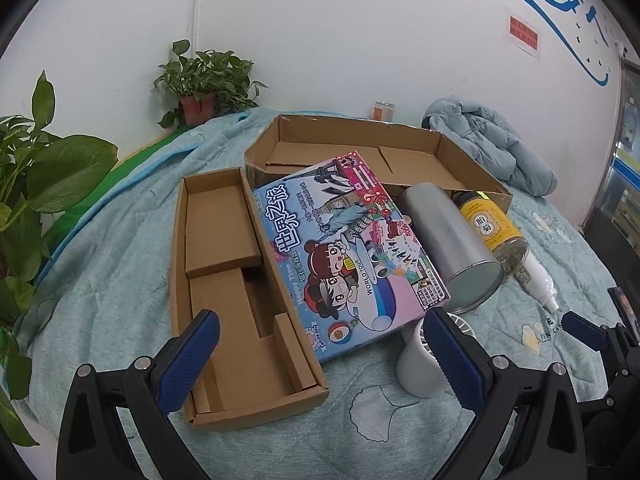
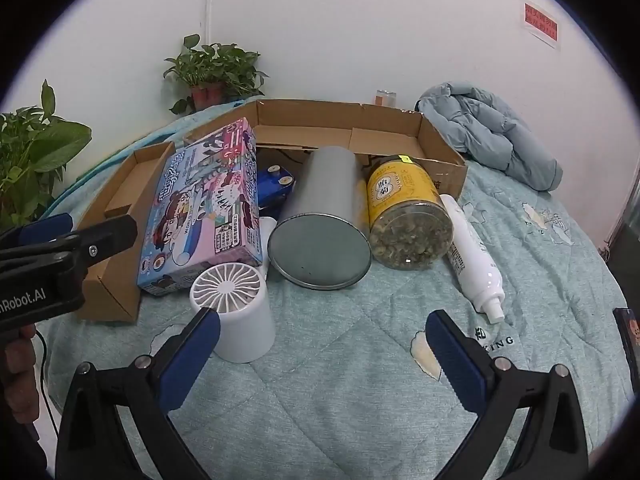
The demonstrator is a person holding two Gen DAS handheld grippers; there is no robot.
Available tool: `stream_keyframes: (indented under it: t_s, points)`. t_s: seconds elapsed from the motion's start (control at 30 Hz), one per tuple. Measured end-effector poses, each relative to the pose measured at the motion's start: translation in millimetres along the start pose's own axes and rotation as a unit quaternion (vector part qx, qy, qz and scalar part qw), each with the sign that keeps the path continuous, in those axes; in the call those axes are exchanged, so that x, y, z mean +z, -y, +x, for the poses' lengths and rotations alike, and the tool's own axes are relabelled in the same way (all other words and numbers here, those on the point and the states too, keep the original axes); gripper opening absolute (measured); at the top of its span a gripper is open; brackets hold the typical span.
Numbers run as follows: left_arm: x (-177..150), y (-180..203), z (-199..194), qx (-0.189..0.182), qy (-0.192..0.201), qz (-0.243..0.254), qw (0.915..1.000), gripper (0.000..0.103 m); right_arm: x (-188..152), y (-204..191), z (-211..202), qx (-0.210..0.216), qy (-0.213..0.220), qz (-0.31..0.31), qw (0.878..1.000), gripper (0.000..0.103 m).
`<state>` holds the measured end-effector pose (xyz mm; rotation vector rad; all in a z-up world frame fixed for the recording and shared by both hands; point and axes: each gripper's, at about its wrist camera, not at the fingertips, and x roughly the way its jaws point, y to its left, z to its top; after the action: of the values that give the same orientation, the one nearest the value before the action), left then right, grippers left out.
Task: Organize rigid objects
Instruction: 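Move both grippers toward the cardboard divider insert, then grasp the cardboard divider insert's wall with both grippers side by side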
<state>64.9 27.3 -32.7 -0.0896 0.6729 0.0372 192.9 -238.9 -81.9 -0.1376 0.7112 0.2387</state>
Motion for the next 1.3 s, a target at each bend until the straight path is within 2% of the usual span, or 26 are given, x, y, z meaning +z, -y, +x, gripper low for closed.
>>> stream_keyframes:
  t_s: [0.33,0.37,0.57,0.73,0.83,0.93,0.97,1.03,1.13,1.2,1.27,1.3]
  points:
    - [3,-5,0,-0.004,0.0,-0.007,1.0,0.102,3,-5,0,0.0,0.001,-0.006,1.0,0.102]
    - [4,-8,0,-0.004,0.0,-0.008,1.0,0.102,8,8,-3,0.001,-0.005,-0.007,1.0,0.102]
    - [8,-25,-6,-0.003,0.001,-0.022,0.9998,0.102,13,-9,-3,-0.004,0.015,-0.007,1.0,0.102]
    - [9,-51,-13,0.005,0.006,-0.038,0.9993,0.102,19,-25,-6,0.011,0.024,-0.021,0.999,0.102]
    - [5,-70,-13,0.006,-0.001,-0.05,0.9987,0.102,24,-38,-12,0.043,0.049,-0.021,0.998,0.102]
    - [-2,-92,-10,-0.002,-0.015,-0.07,0.9975,0.102,29,-52,-27,0.083,0.102,-0.032,0.991,0.102]
    - [-5,-98,-10,0.0,-0.016,-0.072,0.9973,0.102,30,-58,-29,0.082,0.116,-0.046,0.989,0.102]
    - [-10,-104,-10,0.001,-0.017,-0.069,0.9975,0.101,35,-65,-32,0.104,0.128,-0.043,0.985,0.102]
    - [-16,-115,-9,-0.011,-0.019,-0.08,0.9965,0.094,43,-76,-30,0.13,0.121,-0.044,0.983,0.102]
    - [-21,-123,-8,-0.023,-0.026,-0.093,0.995,0.079,47,-85,-26,0.145,0.102,-0.054,0.983,0.1]
    - [-23,-127,-5,-0.036,-0.035,-0.097,0.9941,0.068,49,-95,-17,0.149,0.09,-0.08,0.981,0.09]
    - [-24,-128,-4,-0.044,-0.039,-0.096,0.9936,0.064,48,-98,-14,0.158,0.077,-0.081,0.981,0.082]
